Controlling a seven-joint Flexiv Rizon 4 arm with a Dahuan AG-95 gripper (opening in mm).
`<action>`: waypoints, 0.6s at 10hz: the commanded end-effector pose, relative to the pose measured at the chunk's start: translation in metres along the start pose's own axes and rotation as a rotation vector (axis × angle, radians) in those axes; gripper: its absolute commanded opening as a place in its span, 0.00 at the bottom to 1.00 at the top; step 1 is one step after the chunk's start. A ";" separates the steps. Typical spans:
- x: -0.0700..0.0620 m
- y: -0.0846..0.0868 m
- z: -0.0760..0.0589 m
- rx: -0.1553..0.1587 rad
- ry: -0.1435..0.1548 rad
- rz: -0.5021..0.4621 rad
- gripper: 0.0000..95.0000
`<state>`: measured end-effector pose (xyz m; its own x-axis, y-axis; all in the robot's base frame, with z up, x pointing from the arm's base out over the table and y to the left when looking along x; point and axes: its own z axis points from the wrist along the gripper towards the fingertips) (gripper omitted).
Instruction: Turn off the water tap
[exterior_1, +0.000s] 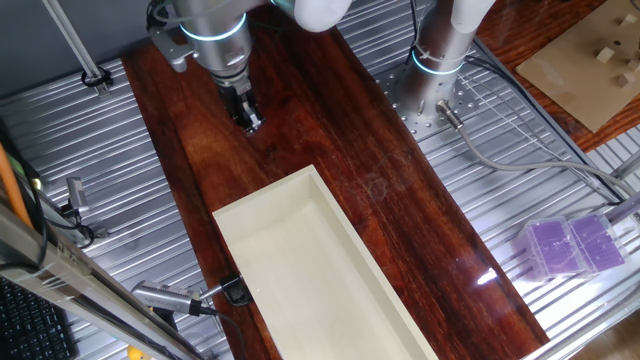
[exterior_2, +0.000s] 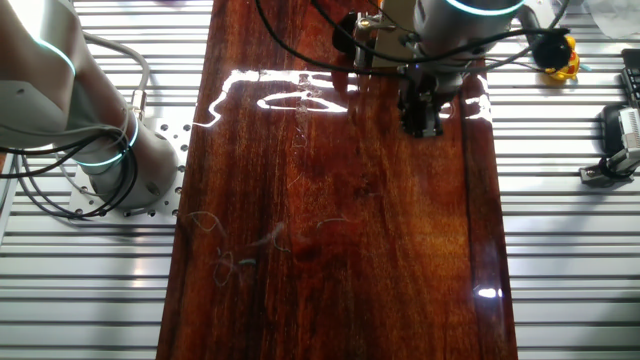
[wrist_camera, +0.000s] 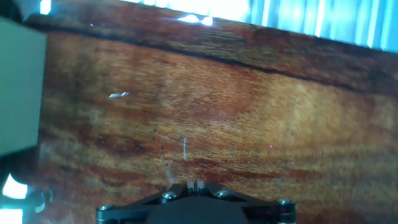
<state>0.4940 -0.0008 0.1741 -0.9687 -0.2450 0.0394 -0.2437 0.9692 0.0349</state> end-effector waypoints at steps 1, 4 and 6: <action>-0.002 0.004 -0.001 -0.026 -0.010 -0.018 0.00; -0.013 0.059 -0.015 -0.040 -0.002 0.081 0.00; -0.015 0.088 -0.018 -0.042 0.002 0.140 0.00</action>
<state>0.4891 0.0804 0.1936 -0.9747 -0.2219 0.0266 -0.2183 0.9708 0.0993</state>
